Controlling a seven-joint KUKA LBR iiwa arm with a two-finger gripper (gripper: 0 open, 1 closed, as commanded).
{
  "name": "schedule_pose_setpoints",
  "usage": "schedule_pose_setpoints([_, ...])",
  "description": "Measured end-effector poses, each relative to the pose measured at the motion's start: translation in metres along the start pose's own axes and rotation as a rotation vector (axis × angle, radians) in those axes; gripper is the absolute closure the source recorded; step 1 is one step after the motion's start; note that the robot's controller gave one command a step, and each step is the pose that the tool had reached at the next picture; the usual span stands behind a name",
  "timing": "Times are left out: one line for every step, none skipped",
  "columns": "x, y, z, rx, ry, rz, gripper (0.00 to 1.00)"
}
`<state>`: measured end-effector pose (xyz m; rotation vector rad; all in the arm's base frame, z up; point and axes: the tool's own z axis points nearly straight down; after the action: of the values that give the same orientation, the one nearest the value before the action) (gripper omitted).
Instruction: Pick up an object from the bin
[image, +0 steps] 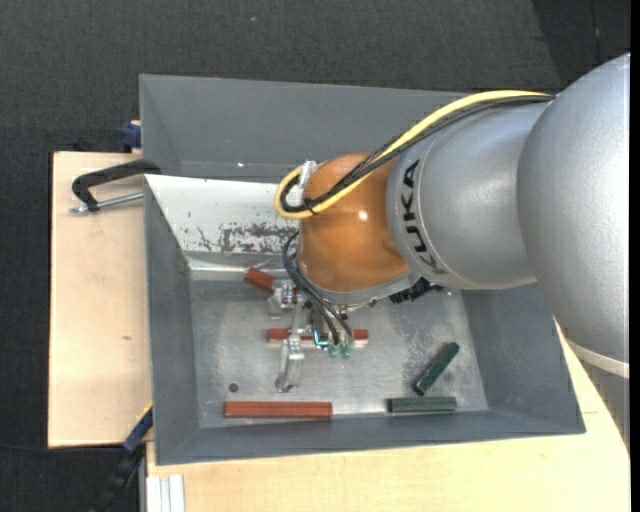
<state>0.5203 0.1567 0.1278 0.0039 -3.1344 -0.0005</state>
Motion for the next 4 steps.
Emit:
schedule_pose_setpoints([-0.002,-0.001,-0.004,-0.002,-0.008,0.003,0.00])
schedule_pose_setpoints([-0.025,-0.066,0.050,-0.001,-0.011,-0.042,0.00])
schedule_pose_setpoints([-0.018,-0.068,0.007,-0.001,-0.008,0.036,0.00])
schedule_pose_setpoints([-0.024,-0.066,0.011,-0.002,-0.014,0.007,0.00])
